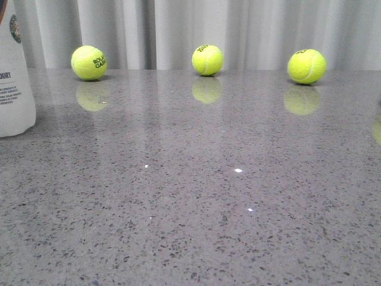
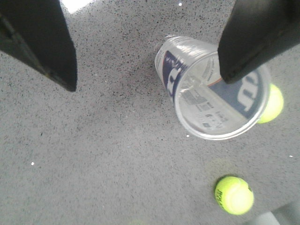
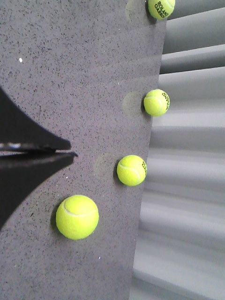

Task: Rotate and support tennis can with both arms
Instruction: 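Release the upright can and pull the left gripper back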

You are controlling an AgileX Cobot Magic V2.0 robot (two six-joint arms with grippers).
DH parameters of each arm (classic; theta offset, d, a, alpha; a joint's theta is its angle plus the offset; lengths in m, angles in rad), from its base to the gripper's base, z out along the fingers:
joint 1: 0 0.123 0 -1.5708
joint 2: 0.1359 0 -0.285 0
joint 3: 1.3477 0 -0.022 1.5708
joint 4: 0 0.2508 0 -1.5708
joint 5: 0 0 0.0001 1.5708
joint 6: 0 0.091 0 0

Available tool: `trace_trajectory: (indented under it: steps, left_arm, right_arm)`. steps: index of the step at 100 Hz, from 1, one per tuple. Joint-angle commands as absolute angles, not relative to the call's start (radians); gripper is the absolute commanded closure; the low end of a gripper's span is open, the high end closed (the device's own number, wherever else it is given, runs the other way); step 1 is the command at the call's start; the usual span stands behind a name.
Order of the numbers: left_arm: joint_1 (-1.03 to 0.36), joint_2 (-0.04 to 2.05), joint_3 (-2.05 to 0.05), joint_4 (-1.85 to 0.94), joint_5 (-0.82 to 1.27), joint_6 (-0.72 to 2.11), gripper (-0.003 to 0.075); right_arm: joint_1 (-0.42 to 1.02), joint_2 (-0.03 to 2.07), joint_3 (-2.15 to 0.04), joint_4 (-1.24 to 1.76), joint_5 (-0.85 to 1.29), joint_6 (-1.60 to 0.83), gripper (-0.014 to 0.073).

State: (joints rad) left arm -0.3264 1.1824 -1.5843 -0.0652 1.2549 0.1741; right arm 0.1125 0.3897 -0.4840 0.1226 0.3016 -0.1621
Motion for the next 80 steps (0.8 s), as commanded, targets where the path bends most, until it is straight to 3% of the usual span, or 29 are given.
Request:
trace_trajectory:
  steps: [1, 80]
  left_arm:
    - [-0.336, 1.106, -1.566, -0.054, 1.148, 0.130, 0.0134]
    - [-0.336, 0.418, -0.554, -0.020, 0.283, -0.016, 0.0136]
  right_arm:
    - [0.107, 0.395, -0.510, 0.127, 0.221, -0.161, 0.0664]
    - [0.107, 0.395, -0.510, 0.127, 0.221, -0.161, 0.0664]
